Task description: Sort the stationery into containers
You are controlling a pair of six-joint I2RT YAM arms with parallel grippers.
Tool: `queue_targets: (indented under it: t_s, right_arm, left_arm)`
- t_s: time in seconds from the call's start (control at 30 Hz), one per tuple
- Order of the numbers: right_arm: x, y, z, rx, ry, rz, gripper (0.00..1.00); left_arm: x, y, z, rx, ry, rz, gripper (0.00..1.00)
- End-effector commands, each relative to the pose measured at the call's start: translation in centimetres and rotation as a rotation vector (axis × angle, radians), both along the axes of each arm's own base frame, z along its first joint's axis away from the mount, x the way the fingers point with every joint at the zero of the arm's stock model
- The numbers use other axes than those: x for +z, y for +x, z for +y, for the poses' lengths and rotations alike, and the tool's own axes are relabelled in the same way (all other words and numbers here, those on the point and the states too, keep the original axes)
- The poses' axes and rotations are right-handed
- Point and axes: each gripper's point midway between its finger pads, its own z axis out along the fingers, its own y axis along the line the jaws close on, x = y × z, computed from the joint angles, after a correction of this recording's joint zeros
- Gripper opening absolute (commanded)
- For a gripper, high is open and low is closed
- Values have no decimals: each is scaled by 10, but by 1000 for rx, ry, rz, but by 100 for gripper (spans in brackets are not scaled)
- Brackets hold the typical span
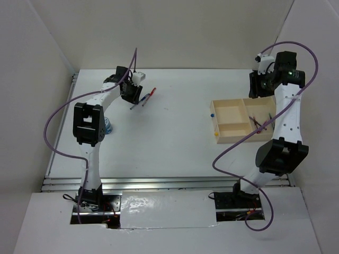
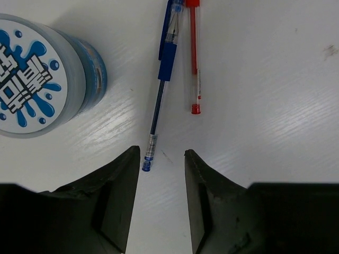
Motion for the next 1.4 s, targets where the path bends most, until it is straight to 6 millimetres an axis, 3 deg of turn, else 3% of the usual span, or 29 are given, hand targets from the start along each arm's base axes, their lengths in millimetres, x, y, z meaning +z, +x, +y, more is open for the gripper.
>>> queue_targets:
  t_s: [0.0,0.3,0.47,0.57,0.67,0.7,0.77,0.8,0.87,0.97,1.03,1.07,1.13,1.17,1.2,1.23,1.27,1.33,1.37]
  right_arm:
    - [-2,-18,28,53,96,46,52]
    - [-10,-28,42,84,141,82,51]
    - [-3,-30,49,103,160,68,51]
    - [2,-31,56,130,166,58,51]
    - [12,-29,61,147,165,40,51]
    - [18,-28,65,163,164,26,51]
    - [22,-27,71,180,168,22,51]
    - [28,-25,76,195,168,7,51]
    - [31,-27,83,211,175,12,51]
    - [45,-28,100,250,188,-23,51]
    - [55,-28,114,288,207,-56,51]
    - [64,-30,119,303,210,-86,51]
    - [84,-33,133,345,251,-156,51]
    - [93,-34,138,360,275,-181,52]
    - [102,-36,144,376,302,-213,55]
    - [121,-39,149,399,324,-283,63]
    - [129,-43,162,426,400,-293,68]
    - [161,-49,175,475,448,-410,72]
    - [167,-57,188,502,546,-403,72]
  left_arm:
    - [4,13,5,-2,21,-31,52]
    - [-35,12,15,29,21,54,56]
    - [-52,2,17,22,31,100,55]
    - [-61,-7,16,7,25,135,48]
    - [-63,-22,12,-17,15,165,32]
    - [-56,-25,12,-22,16,159,25]
    - [-61,-40,12,-29,23,186,20]
    - [-49,-42,11,-30,20,167,17]
    - [-50,-56,12,-8,16,193,13]
    - [-30,-68,10,39,-19,184,1]
    - [-2,-72,6,65,-67,139,0]
    - [30,-74,-1,50,-118,81,0]
    - [54,-79,-10,62,-198,11,0]
    - [103,-88,-21,23,-278,-69,0]
    - [105,-98,-29,19,-340,-79,0]
    - [128,-98,-41,5,-423,-137,0]
    - [170,-114,-52,-53,-506,-210,0]
    - [205,-131,-71,-89,-660,-273,0]
    - [241,-149,-76,-135,-732,-345,0]
